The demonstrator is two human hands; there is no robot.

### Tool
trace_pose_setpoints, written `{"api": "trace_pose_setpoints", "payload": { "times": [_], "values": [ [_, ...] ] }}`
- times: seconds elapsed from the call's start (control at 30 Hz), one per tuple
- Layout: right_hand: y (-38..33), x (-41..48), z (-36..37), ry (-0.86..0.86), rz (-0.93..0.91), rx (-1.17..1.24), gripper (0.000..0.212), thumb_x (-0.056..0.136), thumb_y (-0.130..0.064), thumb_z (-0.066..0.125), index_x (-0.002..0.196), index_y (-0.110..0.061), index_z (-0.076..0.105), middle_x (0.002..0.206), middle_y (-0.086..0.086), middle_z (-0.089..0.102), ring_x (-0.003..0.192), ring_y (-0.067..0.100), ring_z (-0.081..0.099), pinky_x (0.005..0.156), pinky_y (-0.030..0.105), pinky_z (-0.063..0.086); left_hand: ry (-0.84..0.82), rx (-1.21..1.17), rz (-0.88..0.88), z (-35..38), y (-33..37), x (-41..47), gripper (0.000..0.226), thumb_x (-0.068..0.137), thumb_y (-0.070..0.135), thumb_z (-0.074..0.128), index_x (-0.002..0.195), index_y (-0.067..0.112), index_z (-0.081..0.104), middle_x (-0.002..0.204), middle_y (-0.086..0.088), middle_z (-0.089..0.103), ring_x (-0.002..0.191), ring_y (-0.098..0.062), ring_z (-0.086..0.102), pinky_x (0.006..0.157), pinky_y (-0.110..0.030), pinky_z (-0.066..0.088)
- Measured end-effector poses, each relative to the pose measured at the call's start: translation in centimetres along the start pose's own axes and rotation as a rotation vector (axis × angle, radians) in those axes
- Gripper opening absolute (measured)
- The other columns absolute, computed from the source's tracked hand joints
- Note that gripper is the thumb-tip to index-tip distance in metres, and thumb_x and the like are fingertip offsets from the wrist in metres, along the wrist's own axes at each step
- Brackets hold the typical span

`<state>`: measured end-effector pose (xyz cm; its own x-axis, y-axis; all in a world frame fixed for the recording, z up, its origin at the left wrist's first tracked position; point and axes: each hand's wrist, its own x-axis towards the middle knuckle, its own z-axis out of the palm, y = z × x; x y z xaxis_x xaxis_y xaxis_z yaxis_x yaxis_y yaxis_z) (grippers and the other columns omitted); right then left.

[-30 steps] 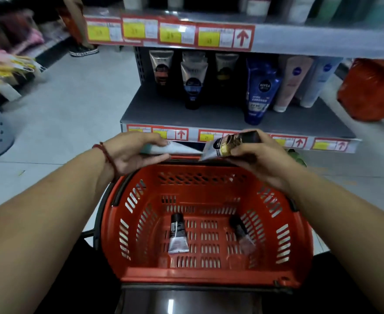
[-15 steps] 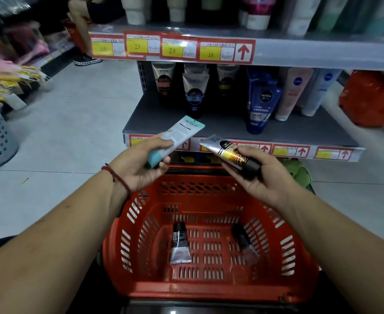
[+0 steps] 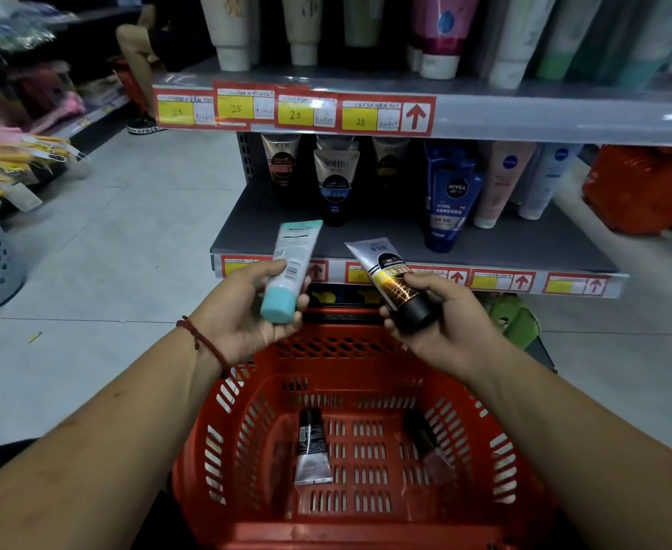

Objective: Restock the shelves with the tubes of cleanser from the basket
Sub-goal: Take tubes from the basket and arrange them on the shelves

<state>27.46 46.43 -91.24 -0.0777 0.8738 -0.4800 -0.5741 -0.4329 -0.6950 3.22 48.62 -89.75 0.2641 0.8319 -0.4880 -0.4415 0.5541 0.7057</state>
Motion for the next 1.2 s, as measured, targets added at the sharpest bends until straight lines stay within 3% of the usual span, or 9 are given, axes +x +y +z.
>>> {"api": "trace_pose_setpoints", "payload": {
  "times": [0.17,0.33,0.43,0.57,0.67,0.77,0.83,1.03,1.2],
  "values": [
    [-0.1,0.2,-0.2,-0.039,-0.033,-0.041,0.061,0.072,-0.007,0.068,0.130,0.003,0.054,0.118,0.023,0.066,0.101,0.033,0.063,0.098,0.044,0.049,-0.016,-0.001,0.086,0.6,0.0,-0.2,0.034,0.096,0.022,0.053,0.128,0.014,0.057,0.095,-0.008,0.070,0.054,-0.013,0.055,0.046,-0.021,0.044],
    [-0.1,0.8,-0.5,-0.063,-0.137,-0.196,0.027,0.080,-0.005,0.072,0.106,-0.008,0.063,0.120,0.015,0.070,0.110,0.029,0.067,0.097,0.047,0.054,-0.035,0.024,0.133,0.6,0.1,0.3,0.040,0.095,0.034,0.045,0.125,0.011,0.056,0.075,-0.008,0.054,0.049,-0.017,0.045,0.046,-0.022,0.038],
    [-0.3,0.9,-0.5,-0.052,-0.229,-0.279,0.039,0.082,-0.003,0.075,0.118,-0.008,0.062,0.114,0.011,0.075,0.108,0.027,0.071,0.093,0.042,0.057,-0.081,-0.075,0.130,0.8,0.2,0.5,0.040,0.095,0.029,0.038,0.126,0.010,0.055,0.076,-0.009,0.054,0.051,-0.018,0.046,0.045,-0.022,0.040],
    [-1.0,1.5,0.1,-0.006,-0.369,-0.387,0.044,0.081,-0.001,0.077,0.120,-0.012,0.060,0.109,0.007,0.076,0.103,0.026,0.073,0.087,0.039,0.057,-0.118,-0.185,0.161,1.5,1.4,0.6,0.040,0.094,0.021,0.052,0.128,0.001,0.052,0.094,-0.016,0.060,0.071,-0.025,0.066,0.063,-0.033,0.060],
    [-2.1,2.6,0.8,0.047,-0.482,-0.492,0.037,0.082,-0.004,0.079,0.110,-0.023,0.063,0.103,-0.001,0.078,0.100,0.018,0.074,0.085,0.034,0.057,-0.082,-0.150,0.206,1.9,2.6,0.9,0.040,0.095,0.019,0.058,0.127,-0.004,0.053,0.109,-0.023,0.063,0.089,-0.034,0.074,0.080,-0.043,0.062],
    [-3.6,4.4,1.9,0.089,-0.559,-0.521,0.038,0.083,-0.001,0.077,0.112,-0.021,0.063,0.101,0.000,0.077,0.091,0.011,0.074,0.069,0.019,0.056,-0.067,-0.053,0.264,1.6,3.4,1.9,0.043,0.085,0.020,0.064,0.122,-0.001,0.059,0.122,-0.023,0.065,0.110,-0.034,0.070,0.077,-0.038,0.063],
    [-4.3,6.3,2.8,0.120,-0.595,-0.516,0.037,0.084,0.003,0.075,0.110,-0.020,0.062,0.102,0.002,0.075,0.089,0.011,0.073,0.071,0.017,0.056,-0.066,0.076,0.326,1.3,3.8,2.8,0.046,0.082,0.019,0.067,0.124,0.002,0.060,0.125,-0.017,0.067,0.114,-0.030,0.069,0.075,-0.032,0.062],
    [-5.3,13.1,4.5,0.210,-0.646,-0.603,0.044,0.083,0.000,0.076,0.119,-0.020,0.059,0.111,0.005,0.072,0.101,0.023,0.070,0.092,0.041,0.058,-0.051,0.300,0.459,0.1,4.6,6.0,0.054,0.078,0.011,0.072,0.130,0.005,0.058,0.122,-0.013,0.071,0.113,-0.031,0.069,0.086,-0.037,0.060],
    [-5.6,16.4,3.9,0.280,-0.664,-0.640,0.046,0.089,-0.006,0.073,0.131,-0.012,0.056,0.121,0.008,0.069,0.107,0.025,0.067,0.096,0.042,0.056,-0.098,0.299,0.465,-0.2,5.1,6.9,0.051,0.081,0.010,0.068,0.131,0.006,0.059,0.122,-0.012,0.071,0.113,-0.030,0.069,0.091,-0.040,0.058]
  ]
}}
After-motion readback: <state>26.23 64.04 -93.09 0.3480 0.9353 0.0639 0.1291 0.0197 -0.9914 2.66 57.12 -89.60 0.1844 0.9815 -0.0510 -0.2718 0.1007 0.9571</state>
